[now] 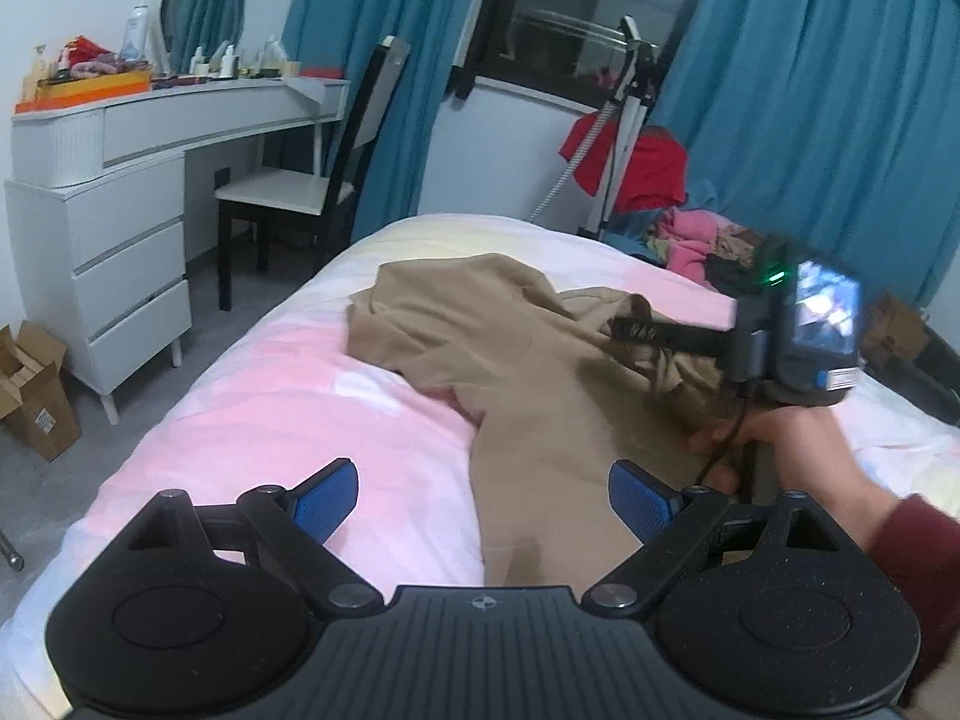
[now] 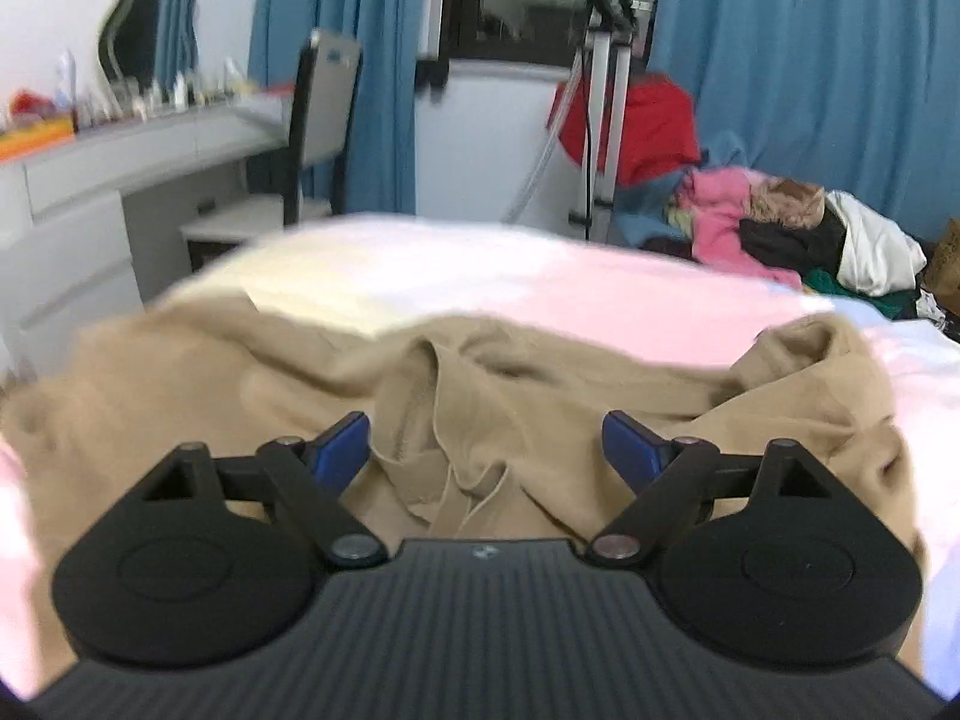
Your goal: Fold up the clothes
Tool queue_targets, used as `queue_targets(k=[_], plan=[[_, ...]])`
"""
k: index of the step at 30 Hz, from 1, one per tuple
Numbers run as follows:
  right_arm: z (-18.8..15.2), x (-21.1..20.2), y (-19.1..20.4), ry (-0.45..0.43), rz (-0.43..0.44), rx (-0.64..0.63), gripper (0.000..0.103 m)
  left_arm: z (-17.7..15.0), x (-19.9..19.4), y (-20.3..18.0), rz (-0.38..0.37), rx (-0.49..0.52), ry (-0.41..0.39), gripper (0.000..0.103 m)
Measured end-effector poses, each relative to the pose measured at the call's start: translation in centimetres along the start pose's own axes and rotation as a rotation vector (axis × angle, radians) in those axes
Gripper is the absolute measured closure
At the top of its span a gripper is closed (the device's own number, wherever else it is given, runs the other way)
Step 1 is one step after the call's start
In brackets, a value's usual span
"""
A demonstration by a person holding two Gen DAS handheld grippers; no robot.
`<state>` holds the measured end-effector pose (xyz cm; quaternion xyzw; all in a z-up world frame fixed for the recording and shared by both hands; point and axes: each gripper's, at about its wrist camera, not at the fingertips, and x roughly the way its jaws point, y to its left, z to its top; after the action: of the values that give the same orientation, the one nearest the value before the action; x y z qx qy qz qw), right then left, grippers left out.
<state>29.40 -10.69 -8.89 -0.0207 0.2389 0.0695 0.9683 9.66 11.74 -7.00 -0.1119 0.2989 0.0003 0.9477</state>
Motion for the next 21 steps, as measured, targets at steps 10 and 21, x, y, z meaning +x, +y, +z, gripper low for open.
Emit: queue_targets(k=[10,21], plan=[[-1.8,-19.6,-6.8,-0.099,0.085,0.191,0.017,-0.6,-2.1,-1.9,-0.069,-0.005,-0.022,0.011],[-11.1,-35.8,-14.3,-0.166,-0.061,0.383,0.017,-4.6,-5.8,-8.5,-0.263,0.111,0.013,0.011]])
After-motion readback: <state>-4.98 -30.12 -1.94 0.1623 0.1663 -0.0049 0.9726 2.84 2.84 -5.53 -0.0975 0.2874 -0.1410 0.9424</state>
